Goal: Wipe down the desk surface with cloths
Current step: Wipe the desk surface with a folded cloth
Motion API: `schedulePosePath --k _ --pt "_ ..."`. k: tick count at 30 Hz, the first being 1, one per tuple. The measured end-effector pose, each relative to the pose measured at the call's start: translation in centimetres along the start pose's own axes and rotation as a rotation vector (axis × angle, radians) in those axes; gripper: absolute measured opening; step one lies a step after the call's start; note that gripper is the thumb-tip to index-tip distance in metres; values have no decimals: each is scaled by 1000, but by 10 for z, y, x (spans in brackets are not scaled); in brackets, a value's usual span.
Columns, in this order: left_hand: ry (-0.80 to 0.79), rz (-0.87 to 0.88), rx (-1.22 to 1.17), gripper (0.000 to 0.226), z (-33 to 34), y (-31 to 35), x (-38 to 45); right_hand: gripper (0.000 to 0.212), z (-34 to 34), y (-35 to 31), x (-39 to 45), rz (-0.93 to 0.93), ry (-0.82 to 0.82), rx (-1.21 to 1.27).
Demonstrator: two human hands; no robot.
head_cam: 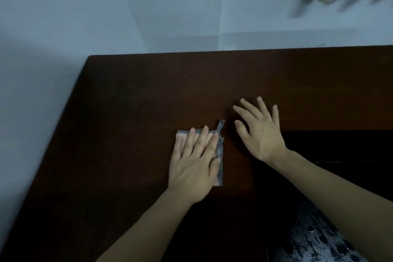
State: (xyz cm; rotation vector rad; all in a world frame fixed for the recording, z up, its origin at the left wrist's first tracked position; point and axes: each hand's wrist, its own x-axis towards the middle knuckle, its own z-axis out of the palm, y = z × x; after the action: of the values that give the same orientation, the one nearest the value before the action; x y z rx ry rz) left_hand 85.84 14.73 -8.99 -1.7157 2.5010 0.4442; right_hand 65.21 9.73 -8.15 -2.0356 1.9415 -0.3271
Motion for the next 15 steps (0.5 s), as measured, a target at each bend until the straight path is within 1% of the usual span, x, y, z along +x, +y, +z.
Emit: schedulePosePath --k 2,5,8,9,12,13,15 --pt "-20 34 -35 59 -4 7 17 51 -3 5 -8 27 0 -18" --pt "-82 52 -206 59 -19 7 25 49 -3 2 -17 40 1 -41" --pt "19 36 -258 58 -37 -17 19 50 3 -16 -21 -24 25 -76" --pt "44 13 -251 58 -43 -32 17 55 6 -29 -21 -64 18 -89" --pt "73 -87 -214 56 -54 -68 13 75 16 -66 -18 -163 -88 -130" --pt "76 -115 -207 56 -56 -78 13 77 20 -80 -18 -170 -129 -137" --pt "77 -146 -193 56 -56 -92 11 70 34 -100 -18 -170 -199 -159"
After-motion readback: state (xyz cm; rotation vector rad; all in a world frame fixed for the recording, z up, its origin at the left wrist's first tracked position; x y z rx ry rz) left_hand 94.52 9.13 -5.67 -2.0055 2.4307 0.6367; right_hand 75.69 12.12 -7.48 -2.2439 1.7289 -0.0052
